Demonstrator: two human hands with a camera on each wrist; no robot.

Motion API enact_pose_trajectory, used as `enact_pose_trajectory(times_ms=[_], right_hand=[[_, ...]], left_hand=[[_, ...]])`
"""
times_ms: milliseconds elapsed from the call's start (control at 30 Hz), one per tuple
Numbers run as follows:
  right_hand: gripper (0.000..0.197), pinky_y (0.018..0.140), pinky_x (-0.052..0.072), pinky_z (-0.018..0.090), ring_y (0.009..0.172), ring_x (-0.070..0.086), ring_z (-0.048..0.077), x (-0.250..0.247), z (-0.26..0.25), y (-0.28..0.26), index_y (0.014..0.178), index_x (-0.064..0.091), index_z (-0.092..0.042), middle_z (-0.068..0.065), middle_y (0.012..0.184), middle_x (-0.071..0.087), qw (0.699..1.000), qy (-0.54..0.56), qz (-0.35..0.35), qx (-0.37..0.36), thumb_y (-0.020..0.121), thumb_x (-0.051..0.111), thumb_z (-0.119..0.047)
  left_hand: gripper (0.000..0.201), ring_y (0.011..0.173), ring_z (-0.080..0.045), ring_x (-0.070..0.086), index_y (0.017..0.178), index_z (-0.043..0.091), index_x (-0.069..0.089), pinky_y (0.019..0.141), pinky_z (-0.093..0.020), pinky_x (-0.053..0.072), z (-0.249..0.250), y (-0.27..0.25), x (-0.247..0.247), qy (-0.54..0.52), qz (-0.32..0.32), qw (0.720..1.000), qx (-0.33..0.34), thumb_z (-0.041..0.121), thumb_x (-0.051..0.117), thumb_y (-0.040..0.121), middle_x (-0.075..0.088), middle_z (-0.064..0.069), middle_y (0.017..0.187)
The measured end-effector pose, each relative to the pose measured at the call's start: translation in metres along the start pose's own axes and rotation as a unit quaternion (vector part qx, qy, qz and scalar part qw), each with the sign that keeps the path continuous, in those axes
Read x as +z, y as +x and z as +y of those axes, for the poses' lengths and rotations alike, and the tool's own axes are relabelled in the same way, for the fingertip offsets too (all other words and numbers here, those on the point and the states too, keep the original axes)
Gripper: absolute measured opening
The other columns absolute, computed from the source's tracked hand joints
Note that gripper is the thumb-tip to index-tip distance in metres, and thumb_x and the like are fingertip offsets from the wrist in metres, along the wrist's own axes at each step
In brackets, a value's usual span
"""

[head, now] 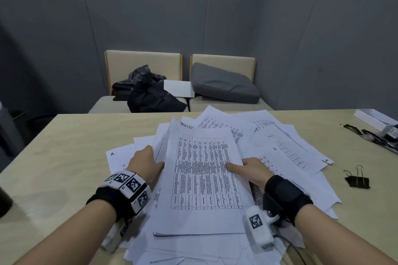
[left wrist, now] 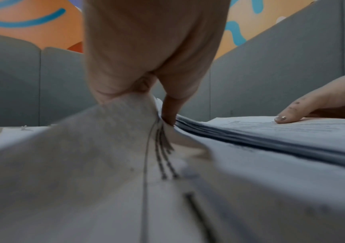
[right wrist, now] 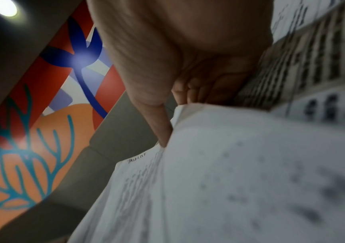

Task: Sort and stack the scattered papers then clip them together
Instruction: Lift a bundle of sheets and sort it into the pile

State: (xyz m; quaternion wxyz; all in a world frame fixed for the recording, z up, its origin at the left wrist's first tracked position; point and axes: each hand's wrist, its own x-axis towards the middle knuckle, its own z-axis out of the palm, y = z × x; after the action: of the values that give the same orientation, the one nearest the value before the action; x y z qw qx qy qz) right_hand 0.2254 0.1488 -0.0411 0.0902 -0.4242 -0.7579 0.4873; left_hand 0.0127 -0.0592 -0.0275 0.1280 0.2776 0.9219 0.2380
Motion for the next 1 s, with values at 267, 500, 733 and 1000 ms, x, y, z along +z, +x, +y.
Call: enact_pose_trajectory(times_ms=[267,500,733,1000], right_hand=[[0.015,0.050,0.053,0.019,0.066,0.073,0.016,-0.019,0.007,-0.003,0.094,0.066,0.000,0.004,0.078,0.076,0.976,0.214,-0.013,0.043,0.087,0.070,-0.012],[0.023,0.083,0.057,0.034,0.092,0.073,0.024,-0.014,0.008,-0.003,0.105,0.070,-0.003,0.010,0.102,0.075,0.989,0.147,-0.020,0.017,0.086,0.071,-0.017],[0.034,0.096,0.050,0.031,0.106,0.066,0.022,-0.013,-0.006,-0.008,0.119,0.066,-0.004,0.007,0.117,0.069,0.996,0.069,-0.055,-0.028,0.087,0.069,-0.015],[0.030,0.096,0.053,0.041,0.100,0.070,0.024,0.009,-0.019,-0.011,0.108,0.072,-0.004,0.007,0.108,0.074,0.993,0.009,-0.093,-0.067,0.083,0.075,-0.020]], left_hand=[[0.020,0.083,-0.030,0.055,0.088,0.002,0.052,0.069,-0.034,0.044,-0.001,0.001,-0.008,-0.007,0.059,0.997,-0.041,0.019,0.062,0.088,0.057,-0.012,0.092],[0.013,0.078,-0.032,0.059,0.094,-0.001,0.058,0.063,-0.033,0.044,-0.004,0.004,-0.019,-0.067,0.021,0.993,-0.094,0.011,0.058,0.088,0.062,-0.016,0.089],[0.019,0.081,-0.031,0.053,0.092,-0.008,0.054,0.058,-0.029,0.037,0.021,0.005,-0.028,-0.120,-0.068,0.987,-0.082,-0.003,0.037,0.088,0.058,-0.020,0.087],[0.040,0.076,-0.032,0.062,0.112,-0.006,0.059,0.063,-0.033,0.052,0.035,-0.018,-0.011,-0.261,-0.049,0.960,-0.089,0.024,0.066,0.087,0.065,-0.018,0.088]])
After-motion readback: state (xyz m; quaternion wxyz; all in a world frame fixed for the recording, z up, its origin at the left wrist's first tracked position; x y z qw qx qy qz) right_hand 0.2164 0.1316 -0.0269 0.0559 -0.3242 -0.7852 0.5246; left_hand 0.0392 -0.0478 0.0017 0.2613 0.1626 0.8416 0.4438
